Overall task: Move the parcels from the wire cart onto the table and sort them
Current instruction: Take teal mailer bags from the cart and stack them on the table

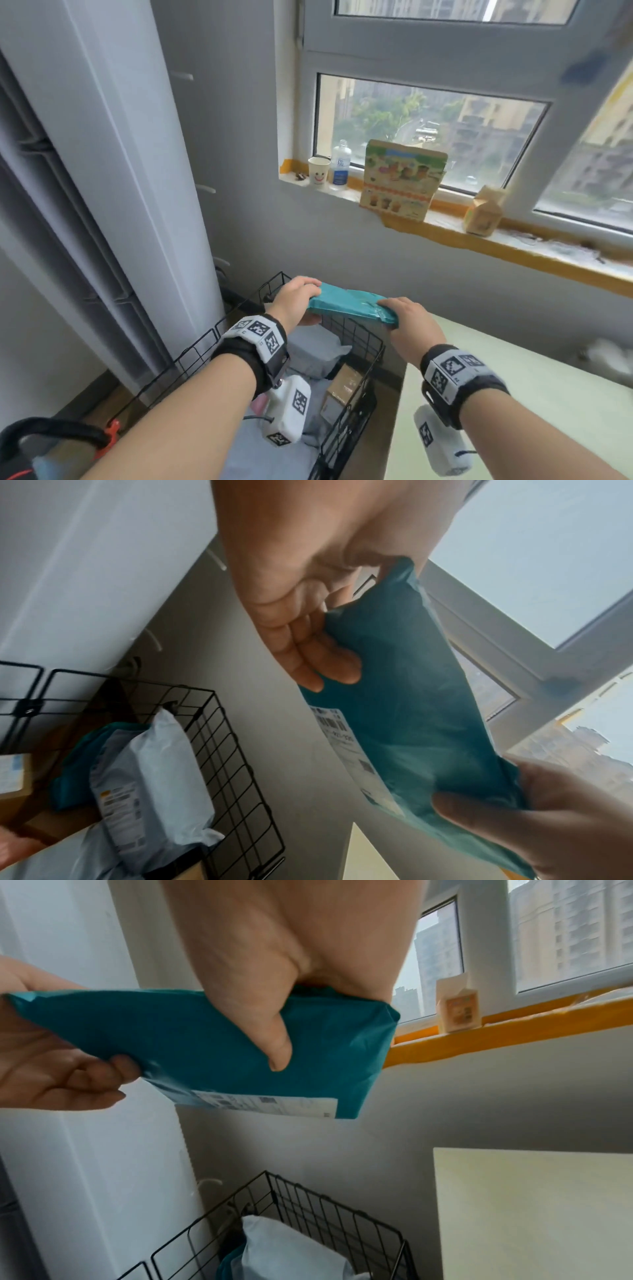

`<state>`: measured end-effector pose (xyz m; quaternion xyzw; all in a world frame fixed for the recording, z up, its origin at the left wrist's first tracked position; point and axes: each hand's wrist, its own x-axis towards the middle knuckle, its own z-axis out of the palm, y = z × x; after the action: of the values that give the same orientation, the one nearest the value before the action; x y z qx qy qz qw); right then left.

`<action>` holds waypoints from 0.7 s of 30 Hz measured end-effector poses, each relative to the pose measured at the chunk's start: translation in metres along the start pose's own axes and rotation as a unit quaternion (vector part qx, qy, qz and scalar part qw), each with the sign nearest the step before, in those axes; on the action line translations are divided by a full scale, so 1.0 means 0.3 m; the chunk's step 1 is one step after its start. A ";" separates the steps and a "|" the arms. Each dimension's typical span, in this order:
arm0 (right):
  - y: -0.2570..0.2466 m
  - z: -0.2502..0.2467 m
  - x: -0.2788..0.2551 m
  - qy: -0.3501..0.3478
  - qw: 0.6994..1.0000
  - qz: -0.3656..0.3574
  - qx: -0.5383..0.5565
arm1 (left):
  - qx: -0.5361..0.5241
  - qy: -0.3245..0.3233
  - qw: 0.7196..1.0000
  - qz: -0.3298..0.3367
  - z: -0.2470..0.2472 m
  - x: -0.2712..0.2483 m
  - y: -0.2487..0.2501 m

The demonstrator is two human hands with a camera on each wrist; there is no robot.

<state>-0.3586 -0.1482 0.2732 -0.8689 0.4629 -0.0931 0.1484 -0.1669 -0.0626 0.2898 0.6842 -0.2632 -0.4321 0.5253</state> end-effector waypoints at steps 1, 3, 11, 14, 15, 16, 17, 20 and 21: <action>0.015 -0.029 0.003 0.015 1.000 -0.001 -0.006 | 0.003 -0.005 1.000 0.002 0.022 -0.001 0.025; 0.050 -0.094 0.003 0.041 0.999 0.000 -0.018 | 0.023 -0.007 1.000 0.013 0.066 0.001 0.076; 0.317 -0.348 -0.053 0.091 0.991 0.081 0.054 | 0.174 0.005 0.979 0.105 0.312 0.030 0.230; 0.457 -0.439 -0.094 0.076 0.989 0.102 0.079 | 0.235 -0.056 0.963 0.121 0.472 0.016 0.240; 0.501 -0.467 -0.111 0.069 0.988 0.111 0.087 | 0.250 -0.080 0.956 0.131 0.534 0.010 0.242; 0.544 -0.495 -0.129 0.063 0.986 0.119 0.097 | 0.256 -0.103 0.951 0.140 0.599 0.004 0.243; 0.587 -0.522 -0.147 0.057 0.984 0.128 0.106 | 0.255 -0.123 0.948 0.148 0.666 -0.002 0.246; 0.709 -0.604 -0.200 0.045 0.978 0.155 0.132 | 0.235 -0.158 0.945 0.166 0.844 -0.036 0.256; 0.753 -0.632 -0.218 0.051 0.976 0.161 0.141 | 0.222 -0.170 0.945 0.170 0.897 -0.045 0.260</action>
<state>-0.6269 -0.2455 0.3718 -0.7476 0.5858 -0.1761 0.2588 -0.3997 -0.2079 0.3477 0.6448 -0.5501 -0.3771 0.3735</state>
